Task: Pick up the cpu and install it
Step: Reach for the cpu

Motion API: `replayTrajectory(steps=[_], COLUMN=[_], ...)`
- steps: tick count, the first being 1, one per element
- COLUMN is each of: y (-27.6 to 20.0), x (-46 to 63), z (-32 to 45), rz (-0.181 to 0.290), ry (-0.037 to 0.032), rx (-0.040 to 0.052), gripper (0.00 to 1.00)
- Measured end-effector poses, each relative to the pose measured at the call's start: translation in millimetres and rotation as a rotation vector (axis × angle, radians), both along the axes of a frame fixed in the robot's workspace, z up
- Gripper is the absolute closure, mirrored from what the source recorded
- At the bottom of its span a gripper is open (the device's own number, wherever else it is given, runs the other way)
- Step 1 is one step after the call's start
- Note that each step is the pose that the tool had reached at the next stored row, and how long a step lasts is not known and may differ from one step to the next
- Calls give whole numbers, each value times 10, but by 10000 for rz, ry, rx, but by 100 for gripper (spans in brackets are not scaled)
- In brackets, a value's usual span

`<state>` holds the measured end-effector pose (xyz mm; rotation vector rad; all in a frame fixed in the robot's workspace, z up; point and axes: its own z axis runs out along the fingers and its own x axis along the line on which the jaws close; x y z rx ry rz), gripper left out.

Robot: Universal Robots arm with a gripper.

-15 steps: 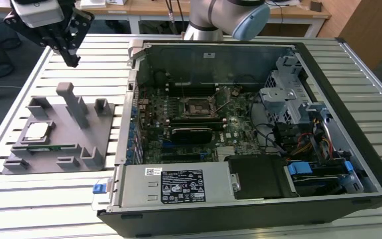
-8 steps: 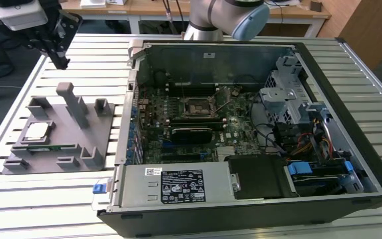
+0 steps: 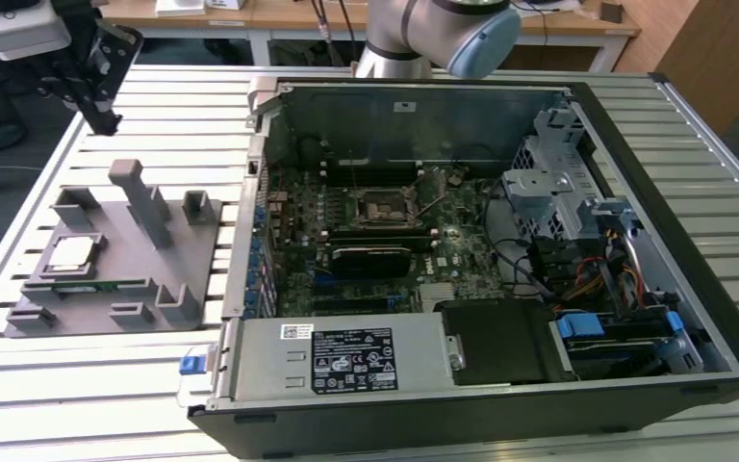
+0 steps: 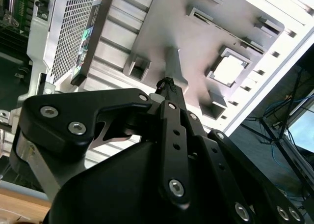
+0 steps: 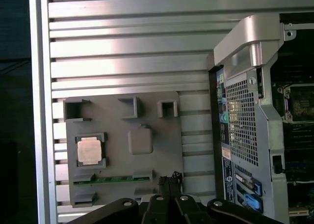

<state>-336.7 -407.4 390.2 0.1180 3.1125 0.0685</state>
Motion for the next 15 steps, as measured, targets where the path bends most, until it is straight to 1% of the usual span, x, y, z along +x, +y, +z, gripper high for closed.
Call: replayTrajectory(steps=[10, 12, 14, 15], y=[-7, -9, -10, -10], x=[-226, -311, -352, -392], z=[-5, -9, -10, -13], rz=[0, 0, 0, 0], ry=[1, 0, 1, 0], rx=[0, 1, 0, 1], gripper=[89, 89, 89, 89])
